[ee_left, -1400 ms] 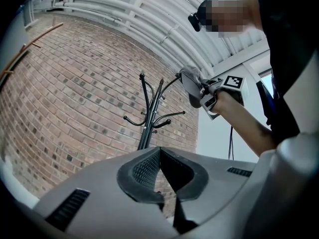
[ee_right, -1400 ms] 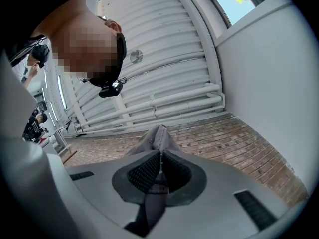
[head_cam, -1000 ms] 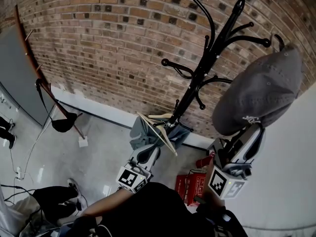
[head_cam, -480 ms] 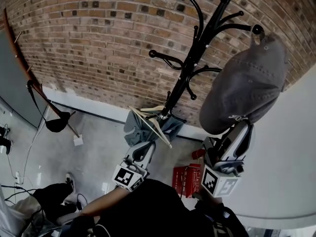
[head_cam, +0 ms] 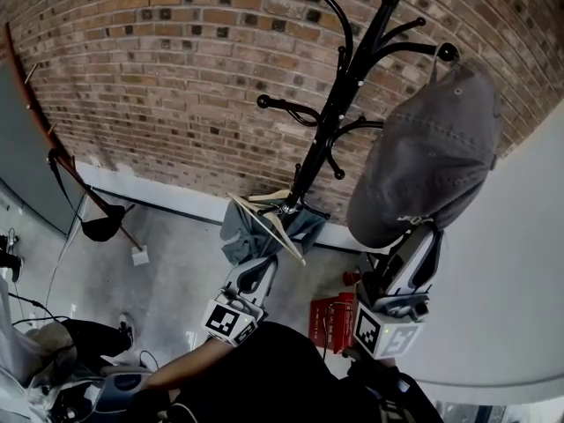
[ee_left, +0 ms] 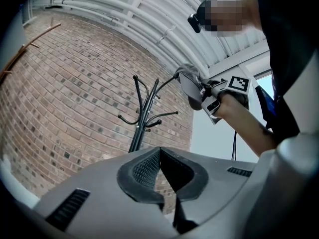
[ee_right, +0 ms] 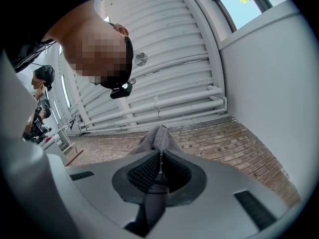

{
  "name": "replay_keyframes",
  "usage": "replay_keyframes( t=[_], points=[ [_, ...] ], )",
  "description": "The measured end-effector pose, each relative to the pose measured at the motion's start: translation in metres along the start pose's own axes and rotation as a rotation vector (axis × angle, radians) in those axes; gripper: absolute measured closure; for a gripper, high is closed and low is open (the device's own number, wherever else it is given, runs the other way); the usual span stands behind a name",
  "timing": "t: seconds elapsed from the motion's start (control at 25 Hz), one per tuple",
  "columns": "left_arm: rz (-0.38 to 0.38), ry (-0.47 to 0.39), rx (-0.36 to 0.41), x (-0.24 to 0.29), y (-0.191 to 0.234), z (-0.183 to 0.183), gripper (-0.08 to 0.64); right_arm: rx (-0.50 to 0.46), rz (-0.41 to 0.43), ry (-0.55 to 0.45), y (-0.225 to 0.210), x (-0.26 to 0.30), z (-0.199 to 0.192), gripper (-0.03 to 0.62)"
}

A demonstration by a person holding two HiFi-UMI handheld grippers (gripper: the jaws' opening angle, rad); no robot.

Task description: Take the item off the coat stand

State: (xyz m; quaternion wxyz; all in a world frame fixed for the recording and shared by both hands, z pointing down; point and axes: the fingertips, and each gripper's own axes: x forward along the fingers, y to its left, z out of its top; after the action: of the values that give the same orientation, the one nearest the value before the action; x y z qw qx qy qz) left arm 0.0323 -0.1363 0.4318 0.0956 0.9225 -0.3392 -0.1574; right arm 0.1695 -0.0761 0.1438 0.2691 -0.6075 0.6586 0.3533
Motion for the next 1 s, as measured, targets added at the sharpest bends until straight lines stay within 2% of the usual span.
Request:
replay_keyframes(
  t=[0.6,1.0],
  points=[
    [-0.001,0.000,-0.010,-0.007,-0.014,-0.003,0.543,0.006,0.000,-0.041,0.000,0.000,0.028,0.558],
    [0.029,-0.002,-0.009,-0.014,-0.014,0.001,0.543,0.032,0.011,0.020,0.006,-0.012,0.011,0.558]
  ],
)
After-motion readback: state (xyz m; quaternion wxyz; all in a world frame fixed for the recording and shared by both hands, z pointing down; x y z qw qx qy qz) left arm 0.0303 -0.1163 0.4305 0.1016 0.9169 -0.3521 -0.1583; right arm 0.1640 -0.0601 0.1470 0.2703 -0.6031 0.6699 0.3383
